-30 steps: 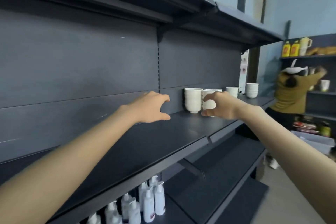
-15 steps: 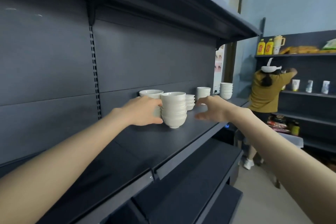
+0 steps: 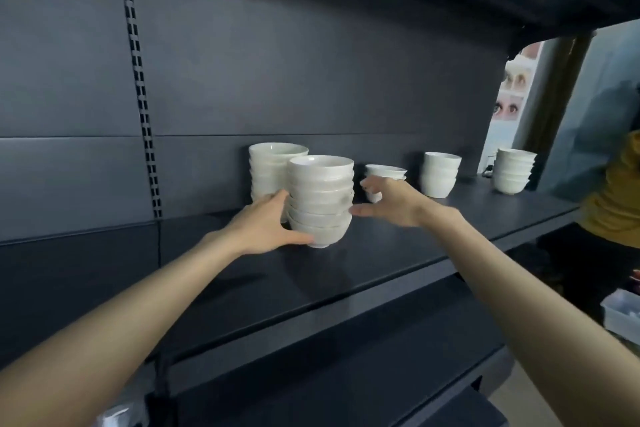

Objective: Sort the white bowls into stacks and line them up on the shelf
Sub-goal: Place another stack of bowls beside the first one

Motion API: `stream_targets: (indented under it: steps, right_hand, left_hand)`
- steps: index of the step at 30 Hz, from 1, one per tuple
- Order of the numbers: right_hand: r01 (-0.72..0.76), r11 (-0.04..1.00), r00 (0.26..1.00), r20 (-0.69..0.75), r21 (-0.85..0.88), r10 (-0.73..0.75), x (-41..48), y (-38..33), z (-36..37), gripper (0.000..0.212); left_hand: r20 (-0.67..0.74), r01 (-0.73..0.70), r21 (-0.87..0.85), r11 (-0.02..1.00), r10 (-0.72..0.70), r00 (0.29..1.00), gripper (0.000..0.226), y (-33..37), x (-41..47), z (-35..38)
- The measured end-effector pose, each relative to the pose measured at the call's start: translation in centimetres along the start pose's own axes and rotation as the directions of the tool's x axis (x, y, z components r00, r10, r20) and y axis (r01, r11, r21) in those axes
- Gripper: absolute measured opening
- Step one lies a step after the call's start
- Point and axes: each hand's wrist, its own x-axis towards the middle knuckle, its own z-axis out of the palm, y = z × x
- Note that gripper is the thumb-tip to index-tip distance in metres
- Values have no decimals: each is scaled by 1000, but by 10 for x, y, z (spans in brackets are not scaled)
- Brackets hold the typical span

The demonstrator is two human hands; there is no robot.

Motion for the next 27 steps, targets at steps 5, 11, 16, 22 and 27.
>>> stream_targets:
  steps: [5,11,16,22,27]
  right_hand:
    - [83,966,996,22,243,-91,55,24,13,94]
    - [138,813,970,88,566,-225,99,49,45,105]
    - [170,707,924,139,687,-357,120,60,58,97]
    - [274,625,865,96,731,-492,137,65,68,81]
    - [311,577,845,59,755,-532,140,71,74,99]
  left_hand:
    - [-50,103,-308,946,-125,991,98,-15,37,44]
    - [-210,68,-618,783,-247,946,116,-13,68,84]
    - [-305,34,-638,769,-292,906,114,-10,78,105]
    - [-366,-41,-666,745,-278,888,60,9,75,108]
    - [-371,-8,-653,757,-311,875,58,18,71,109]
